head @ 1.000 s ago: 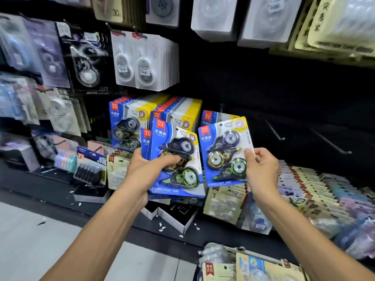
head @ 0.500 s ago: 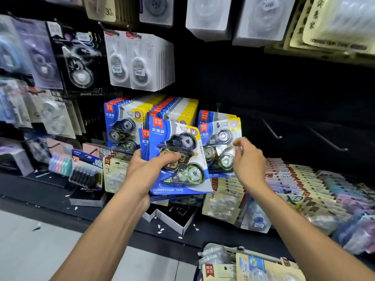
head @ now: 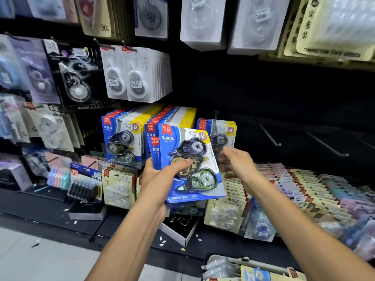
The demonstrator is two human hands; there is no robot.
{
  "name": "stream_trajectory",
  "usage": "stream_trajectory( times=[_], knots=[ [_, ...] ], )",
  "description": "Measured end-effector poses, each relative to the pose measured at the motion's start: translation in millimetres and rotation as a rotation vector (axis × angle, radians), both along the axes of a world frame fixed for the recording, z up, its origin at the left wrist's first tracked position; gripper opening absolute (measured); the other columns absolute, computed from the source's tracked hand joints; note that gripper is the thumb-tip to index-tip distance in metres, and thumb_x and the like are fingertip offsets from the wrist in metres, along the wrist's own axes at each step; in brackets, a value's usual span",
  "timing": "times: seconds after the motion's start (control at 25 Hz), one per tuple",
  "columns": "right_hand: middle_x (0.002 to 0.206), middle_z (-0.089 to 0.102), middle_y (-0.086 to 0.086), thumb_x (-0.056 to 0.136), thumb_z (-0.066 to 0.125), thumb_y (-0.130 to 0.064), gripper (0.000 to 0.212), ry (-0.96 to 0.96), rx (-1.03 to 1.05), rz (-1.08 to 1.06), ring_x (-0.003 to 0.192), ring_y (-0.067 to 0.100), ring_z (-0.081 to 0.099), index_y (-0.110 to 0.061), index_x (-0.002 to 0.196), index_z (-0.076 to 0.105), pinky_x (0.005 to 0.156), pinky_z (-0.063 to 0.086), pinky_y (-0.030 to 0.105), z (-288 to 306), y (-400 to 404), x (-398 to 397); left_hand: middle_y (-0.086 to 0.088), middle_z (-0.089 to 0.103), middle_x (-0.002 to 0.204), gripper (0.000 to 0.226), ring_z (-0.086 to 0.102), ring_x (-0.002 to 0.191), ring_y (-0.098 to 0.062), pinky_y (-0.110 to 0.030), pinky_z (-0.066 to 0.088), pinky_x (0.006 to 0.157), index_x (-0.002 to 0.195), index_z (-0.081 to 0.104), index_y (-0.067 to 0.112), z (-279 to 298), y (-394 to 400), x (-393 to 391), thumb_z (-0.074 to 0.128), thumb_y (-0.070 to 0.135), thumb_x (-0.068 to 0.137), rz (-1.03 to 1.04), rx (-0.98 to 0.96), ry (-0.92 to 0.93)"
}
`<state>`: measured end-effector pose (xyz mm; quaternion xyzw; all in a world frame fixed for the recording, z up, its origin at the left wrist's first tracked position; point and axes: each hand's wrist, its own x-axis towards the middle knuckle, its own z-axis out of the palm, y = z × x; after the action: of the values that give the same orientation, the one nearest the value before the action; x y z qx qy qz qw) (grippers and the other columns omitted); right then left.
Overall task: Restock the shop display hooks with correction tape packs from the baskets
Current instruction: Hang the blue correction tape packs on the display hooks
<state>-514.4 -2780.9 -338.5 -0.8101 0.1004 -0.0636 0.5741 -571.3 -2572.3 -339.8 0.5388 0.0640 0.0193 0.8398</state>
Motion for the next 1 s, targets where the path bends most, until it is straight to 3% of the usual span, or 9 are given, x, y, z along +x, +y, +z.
stream_trajectory(
  times=[0.08, 0.2, 0.32, 0.44, 0.64, 0.72, 0.8, 0.92, 1.0],
  knots=[
    [0.084, 0.073, 0.004, 0.096, 0.054, -0.054, 0.048, -0.002, 0.135, 0.157, 0.067, 0.016, 0.064, -0.010, 0.102, 0.071, 0.059, 0.050, 0.030, 8, 5, -31, -0.003, 0.079, 0.102, 0.052, 0.078, 0.085, -0.027, -0.044, 0.062, 0.069, 0.114, 0.062, 0.018, 3, -8, 1, 0.088, 0.008, 0.071, 0.002, -0.037, 0.014],
    [0.096, 0.078, 0.005, 0.080, 0.072, -0.049, 0.045, -0.011, 0.096, 0.311, 0.079, 0.020, 0.070, -0.012, 0.106, 0.072, 0.066, 0.051, 0.036, 13, 9, -60, -0.005, 0.079, 0.101, 0.053, 0.078, 0.083, -0.030, -0.050, 0.062, 0.068, 0.119, 0.062, 0.020, 7, -17, 1, 0.089, 0.019, 0.073, -0.021, -0.112, 0.052],
    [0.104, 0.076, 0.015, 0.089, 0.072, -0.026, 0.028, -0.018, 0.232, 0.223, 0.077, 0.022, 0.070, -0.006, 0.109, 0.070, 0.052, 0.055, 0.029, 11, 4, -64, 0.000, 0.080, 0.097, 0.051, 0.078, 0.083, -0.024, -0.047, 0.063, 0.072, 0.116, 0.064, 0.025, 9, -22, -1, 0.088, 0.037, 0.072, -0.040, -0.128, 0.091],
    [0.109, 0.073, 0.018, 0.093, 0.068, -0.020, 0.022, -0.041, 0.337, 0.134, 0.075, 0.022, 0.070, -0.006, 0.110, 0.067, 0.042, 0.052, 0.026, 8, -4, -64, 0.004, 0.080, 0.099, 0.043, 0.078, 0.086, -0.020, -0.048, 0.063, 0.076, 0.114, 0.066, 0.026, 4, -24, 1, 0.086, 0.037, 0.077, 0.003, -0.094, 0.108],
    [0.099, 0.077, 0.008, 0.094, 0.068, -0.018, 0.027, -0.066, 0.462, 0.050, 0.076, 0.023, 0.073, -0.004, 0.116, 0.061, 0.052, 0.058, 0.036, -2, -5, -64, 0.006, 0.080, 0.099, 0.044, 0.077, 0.086, -0.017, -0.046, 0.063, 0.079, 0.116, 0.066, 0.025, 3, -30, 1, 0.086, 0.034, 0.077, 0.045, -0.044, 0.086],
    [0.099, 0.076, 0.013, 0.095, 0.065, -0.016, 0.024, -0.039, 0.632, 0.044, 0.075, 0.025, 0.073, -0.003, 0.114, 0.060, 0.057, 0.061, 0.040, -2, -5, -65, 0.003, 0.080, 0.099, 0.049, 0.078, 0.085, -0.022, -0.051, 0.062, 0.078, 0.112, 0.066, 0.024, 4, -30, 0, 0.086, 0.040, 0.070, 0.015, -0.053, 0.102],
    [0.107, 0.074, 0.019, 0.095, 0.065, -0.016, 0.027, -0.024, 0.748, 0.020, 0.074, 0.025, 0.074, -0.002, 0.117, 0.060, 0.055, 0.062, 0.037, -1, -7, -65, -0.001, 0.080, 0.100, 0.046, 0.078, 0.085, -0.027, -0.055, 0.062, 0.076, 0.112, 0.064, 0.022, 5, -28, 1, 0.087, 0.033, 0.074, 0.000, -0.085, 0.125],
    [0.109, 0.073, 0.014, 0.093, 0.069, -0.019, 0.030, -0.065, 0.627, -0.105, 0.067, 0.021, 0.072, -0.004, 0.118, 0.060, 0.045, 0.057, 0.029, -3, -13, -63, -0.001, 0.076, 0.113, 0.053, 0.075, 0.092, -0.021, -0.035, 0.061, 0.072, 0.124, 0.061, 0.021, 3, -24, 5, 0.087, 0.022, 0.079, 0.155, 0.027, 0.085],
    [0.103, 0.071, 0.008, 0.095, 0.068, -0.019, 0.025, -0.116, 0.464, -0.171, 0.056, 0.018, 0.068, -0.010, 0.115, 0.058, 0.042, 0.054, 0.027, -6, -20, -64, 0.003, 0.071, 0.121, 0.063, 0.069, 0.102, -0.016, -0.030, 0.056, 0.081, 0.132, 0.056, 0.022, 4, -17, 7, 0.087, 0.025, 0.077, 0.281, 0.127, 0.026]
  ],
)
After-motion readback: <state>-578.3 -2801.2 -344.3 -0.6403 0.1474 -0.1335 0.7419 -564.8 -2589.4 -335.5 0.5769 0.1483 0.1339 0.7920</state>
